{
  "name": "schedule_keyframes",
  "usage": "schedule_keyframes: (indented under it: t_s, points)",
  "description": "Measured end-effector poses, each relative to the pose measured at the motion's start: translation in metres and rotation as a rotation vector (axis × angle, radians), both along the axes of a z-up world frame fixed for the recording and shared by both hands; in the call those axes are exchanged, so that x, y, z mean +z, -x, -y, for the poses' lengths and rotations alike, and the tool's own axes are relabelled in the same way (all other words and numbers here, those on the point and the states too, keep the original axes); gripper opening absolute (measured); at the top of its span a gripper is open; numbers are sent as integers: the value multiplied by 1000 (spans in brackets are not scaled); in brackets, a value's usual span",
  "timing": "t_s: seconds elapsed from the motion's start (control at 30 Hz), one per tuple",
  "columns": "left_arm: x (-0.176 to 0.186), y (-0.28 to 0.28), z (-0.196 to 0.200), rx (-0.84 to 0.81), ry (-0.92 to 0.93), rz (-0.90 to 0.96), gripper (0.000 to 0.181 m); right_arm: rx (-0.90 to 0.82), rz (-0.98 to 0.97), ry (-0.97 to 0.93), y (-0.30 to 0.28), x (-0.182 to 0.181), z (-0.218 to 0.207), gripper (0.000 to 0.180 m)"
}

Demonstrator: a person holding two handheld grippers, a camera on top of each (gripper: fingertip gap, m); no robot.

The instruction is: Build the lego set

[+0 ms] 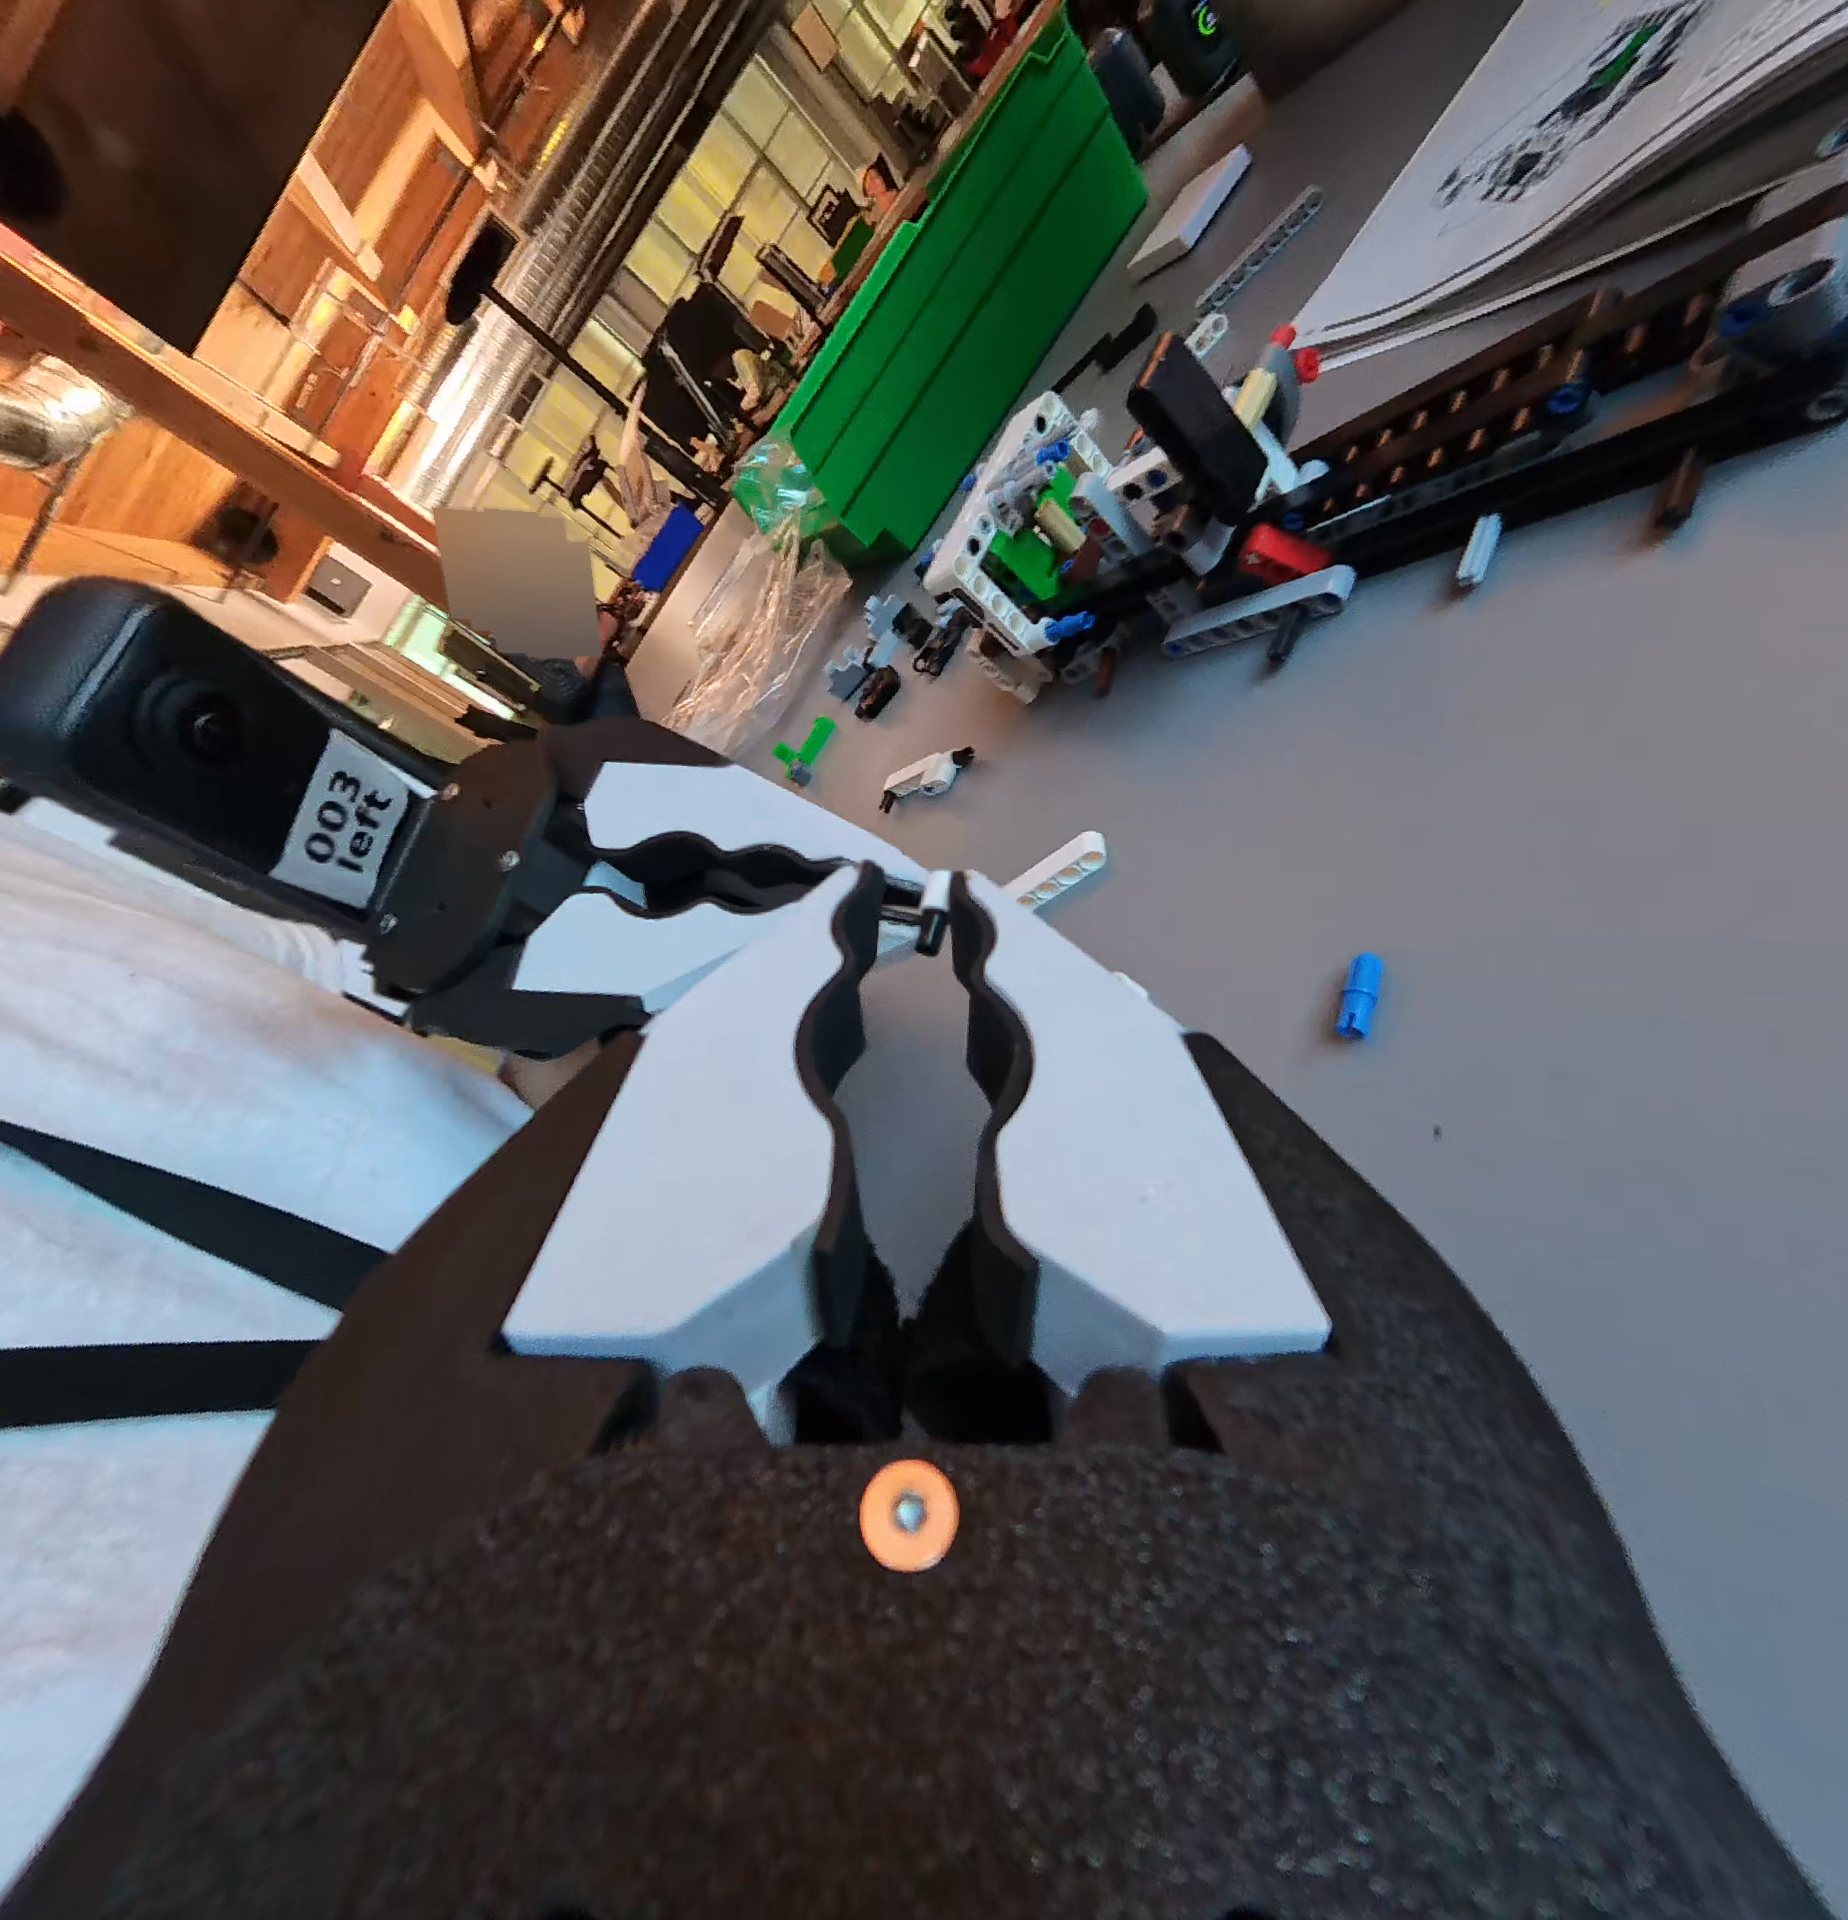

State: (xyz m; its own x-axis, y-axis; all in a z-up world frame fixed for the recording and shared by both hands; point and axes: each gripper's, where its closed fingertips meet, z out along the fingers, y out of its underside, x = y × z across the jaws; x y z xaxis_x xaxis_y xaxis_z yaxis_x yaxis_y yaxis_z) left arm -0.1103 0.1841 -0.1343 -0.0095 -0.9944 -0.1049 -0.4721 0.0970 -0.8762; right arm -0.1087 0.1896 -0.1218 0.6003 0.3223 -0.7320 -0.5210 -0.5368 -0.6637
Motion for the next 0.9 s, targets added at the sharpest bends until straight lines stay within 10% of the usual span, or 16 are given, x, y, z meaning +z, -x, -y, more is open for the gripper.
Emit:
schedule_keyframes:
  t_s: [0.9]
  points:
    - [23,4,14,-102,-114,149,2,82,-129,-6,0,8,14,15]
